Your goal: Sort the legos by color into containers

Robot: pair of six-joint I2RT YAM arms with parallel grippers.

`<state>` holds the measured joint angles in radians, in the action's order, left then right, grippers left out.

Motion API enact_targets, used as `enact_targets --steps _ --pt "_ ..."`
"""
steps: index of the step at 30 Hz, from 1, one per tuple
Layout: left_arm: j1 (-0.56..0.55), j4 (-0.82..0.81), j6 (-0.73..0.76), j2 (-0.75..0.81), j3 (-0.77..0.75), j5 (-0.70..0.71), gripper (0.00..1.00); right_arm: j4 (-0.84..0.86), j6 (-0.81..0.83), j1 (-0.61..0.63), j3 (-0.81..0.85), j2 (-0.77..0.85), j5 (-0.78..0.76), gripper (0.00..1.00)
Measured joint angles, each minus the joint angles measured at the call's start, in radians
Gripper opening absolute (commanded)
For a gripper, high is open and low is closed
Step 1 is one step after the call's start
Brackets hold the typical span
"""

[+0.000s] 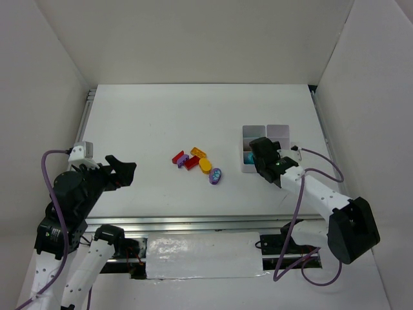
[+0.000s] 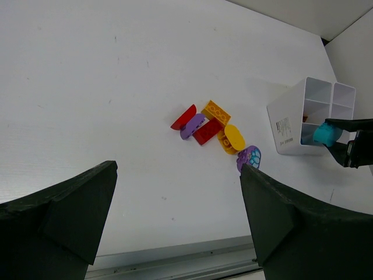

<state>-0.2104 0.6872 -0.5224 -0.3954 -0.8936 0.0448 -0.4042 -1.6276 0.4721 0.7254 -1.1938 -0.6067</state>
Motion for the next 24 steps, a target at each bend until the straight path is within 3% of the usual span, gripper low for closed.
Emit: enact_targets --steps 2,7,10,13,24 --pt "0.000 0.000 0.000 0.000 0.000 -0.002 1.00 0.000 -0.006 0.000 0.000 -0.009 -0.004 0.32" --pt "0.000 -0.001 0.000 0.000 0.000 -0.007 1.00 0.002 -0.011 -0.001 0.000 -0.040 -0.006 0.34" --pt "0.000 -0.001 0.000 0.000 0.000 -0.011 1.00 0.002 -0.011 -0.001 0.000 -0.046 -0.005 0.48" --pt "0.000 -0.002 0.001 0.000 0.000 -0.017 0.99 0.004 -0.011 -0.001 0.000 -0.047 -0.004 0.49" --pt "0.000 -0.008 0.003 0.001 0.000 -0.024 0.99 0.036 -0.011 -0.001 0.000 -0.047 -0.003 0.69"
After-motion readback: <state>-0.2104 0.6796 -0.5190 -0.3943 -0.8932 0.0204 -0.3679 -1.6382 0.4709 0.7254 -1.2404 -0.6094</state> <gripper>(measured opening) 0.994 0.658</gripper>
